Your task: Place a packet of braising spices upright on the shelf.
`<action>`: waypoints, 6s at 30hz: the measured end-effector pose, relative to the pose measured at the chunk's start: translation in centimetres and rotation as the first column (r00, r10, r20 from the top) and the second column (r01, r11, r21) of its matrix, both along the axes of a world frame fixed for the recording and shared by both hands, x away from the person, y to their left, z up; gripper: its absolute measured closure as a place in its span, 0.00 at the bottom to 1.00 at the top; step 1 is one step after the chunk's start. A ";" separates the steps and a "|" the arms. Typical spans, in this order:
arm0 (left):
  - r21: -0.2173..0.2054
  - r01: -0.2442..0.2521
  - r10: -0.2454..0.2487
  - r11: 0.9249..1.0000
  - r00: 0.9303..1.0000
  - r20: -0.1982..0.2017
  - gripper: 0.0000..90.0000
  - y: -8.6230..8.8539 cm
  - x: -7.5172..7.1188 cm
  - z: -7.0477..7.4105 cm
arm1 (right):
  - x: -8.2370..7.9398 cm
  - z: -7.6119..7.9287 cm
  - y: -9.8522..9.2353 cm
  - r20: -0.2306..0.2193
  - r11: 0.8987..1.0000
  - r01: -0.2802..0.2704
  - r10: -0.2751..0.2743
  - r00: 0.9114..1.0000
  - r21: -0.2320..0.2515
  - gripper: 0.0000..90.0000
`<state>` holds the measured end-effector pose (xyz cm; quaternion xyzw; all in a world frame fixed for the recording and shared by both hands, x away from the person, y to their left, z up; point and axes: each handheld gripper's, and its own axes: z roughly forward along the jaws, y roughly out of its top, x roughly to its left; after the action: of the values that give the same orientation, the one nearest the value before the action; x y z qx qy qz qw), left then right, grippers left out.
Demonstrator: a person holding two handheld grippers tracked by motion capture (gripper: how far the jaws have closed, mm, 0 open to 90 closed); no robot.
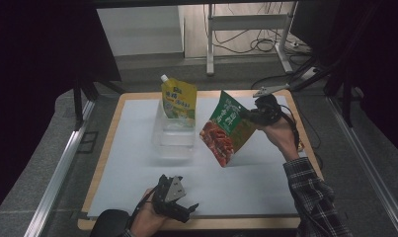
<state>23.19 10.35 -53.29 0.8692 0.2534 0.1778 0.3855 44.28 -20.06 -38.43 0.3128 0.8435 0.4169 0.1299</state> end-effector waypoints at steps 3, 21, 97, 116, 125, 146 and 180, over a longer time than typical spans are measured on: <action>-0.002 -0.001 0.001 1.000 1.000 -0.001 0.02 0.0 0.0 0.0 | -0.2 0.7 0.5 0.004 1.000 -0.019 0.019 1.000 0.011 0.99; -0.030 -0.004 0.004 1.000 1.000 -0.001 0.02 0.1 0.0 0.1 | -0.8 3.6 2.2 0.064 0.998 -0.045 0.047 0.997 -0.039 0.99; -0.053 0.014 -0.014 0.998 1.000 0.002 0.00 0.3 0.0 0.3 | 3.4 6.7 16.2 0.098 0.958 -0.268 0.259 0.961 0.099 0.99; -0.055 0.020 -0.020 0.998 1.000 0.002 0.00 0.2 -0.1 0.3 | 4.7 4.4 19.0 0.078 0.958 -0.268 0.261 0.962 0.099 0.99; -0.046 0.026 -0.026 0.999 1.000 0.002 0.00 0.2 -0.1 0.3 | 5.3 2.3 18.6 0.053 0.962 -0.253 0.248 0.967 0.106 0.99; -0.035 0.028 -0.028 0.999 1.000 0.002 0.01 0.1 -0.1 0.3 | 6.0 1.5 17.3 0.081 0.979 -0.188 0.182 0.980 0.073 0.80; -0.018 0.032 -0.032 0.999 0.999 0.002 0.01 -0.2 -0.1 0.1 | 4.5 0.6 11.2 0.069 0.982 -0.166 0.161 0.985 0.087 0.13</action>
<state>23.04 10.19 -53.20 0.8694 0.2409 0.1700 0.3964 48.83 -8.87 -37.87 0.2353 0.8417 0.4743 0.1063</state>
